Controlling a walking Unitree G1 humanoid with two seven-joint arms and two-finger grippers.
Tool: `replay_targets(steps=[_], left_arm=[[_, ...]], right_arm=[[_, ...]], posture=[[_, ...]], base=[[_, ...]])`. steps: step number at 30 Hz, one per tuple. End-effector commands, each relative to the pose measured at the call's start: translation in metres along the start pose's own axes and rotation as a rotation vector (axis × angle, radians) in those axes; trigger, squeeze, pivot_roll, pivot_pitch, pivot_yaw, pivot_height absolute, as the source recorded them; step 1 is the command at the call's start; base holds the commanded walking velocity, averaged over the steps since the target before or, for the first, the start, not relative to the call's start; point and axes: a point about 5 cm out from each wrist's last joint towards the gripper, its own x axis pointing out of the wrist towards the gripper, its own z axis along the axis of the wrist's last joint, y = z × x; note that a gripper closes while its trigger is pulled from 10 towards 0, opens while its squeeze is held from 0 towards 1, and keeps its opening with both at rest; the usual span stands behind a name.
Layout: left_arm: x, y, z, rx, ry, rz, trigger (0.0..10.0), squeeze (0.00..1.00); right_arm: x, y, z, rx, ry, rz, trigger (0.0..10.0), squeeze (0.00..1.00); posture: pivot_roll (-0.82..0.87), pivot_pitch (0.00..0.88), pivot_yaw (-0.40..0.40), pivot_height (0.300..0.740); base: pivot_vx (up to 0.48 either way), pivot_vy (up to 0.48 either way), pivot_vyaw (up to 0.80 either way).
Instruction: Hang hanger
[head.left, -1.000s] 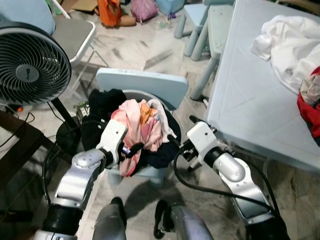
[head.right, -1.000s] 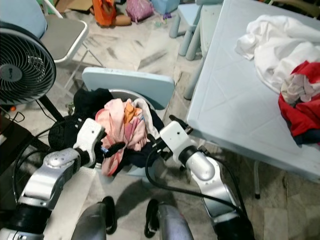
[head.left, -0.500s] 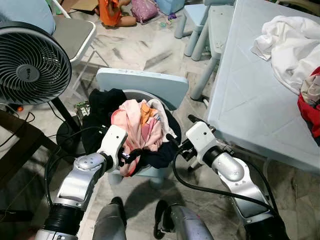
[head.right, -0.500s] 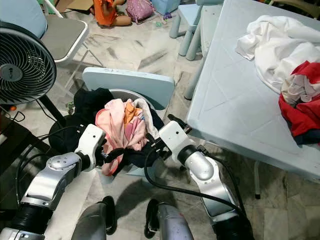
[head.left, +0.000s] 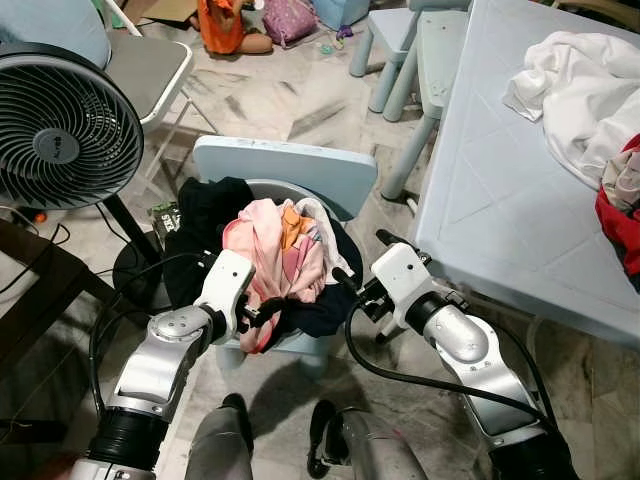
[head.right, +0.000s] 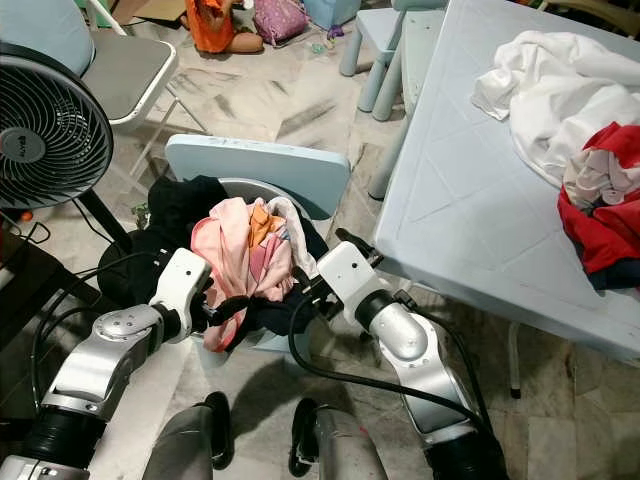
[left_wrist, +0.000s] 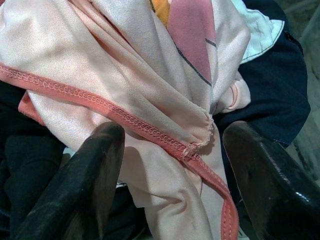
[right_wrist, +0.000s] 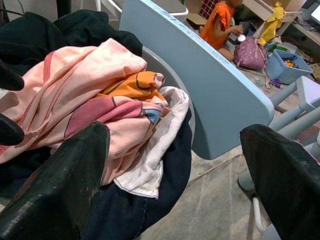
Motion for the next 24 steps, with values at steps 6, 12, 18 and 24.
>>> replay_targets(steps=[6,12,18,24], left_arm=[[0.014,0.016,-0.017,0.027,-0.027,0.123,10.0,0.00],[0.013,0.017,-0.017,0.052,-0.035,0.133,10.0,0.00],[0.014,0.008,-0.021,0.221,-0.012,0.031,10.0,0.00],[0.009,0.016,-0.042,0.226,0.074,-0.002,0.0,0.00]], right_arm=[[-0.007,-0.002,-0.011,0.076,0.053,-0.077,10.0,0.00],[-0.004,-0.011,-0.012,0.080,0.061,-0.120,10.0,0.00],[-0.004,-0.017,-0.014,0.073,0.078,-0.165,10.0,0.00],[-0.002,-0.014,-0.013,0.078,0.076,-0.161,10.0,0.00]], posture=[[-0.07,0.207,-0.095,0.740],[-0.07,0.197,-0.091,0.740],[-0.06,0.189,-0.082,0.740],[-0.06,0.189,-0.080,0.740]], base=[[0.000,0.000,0.00],[0.000,0.000,0.00],[0.000,0.000,0.00],[0.000,0.000,0.00]])
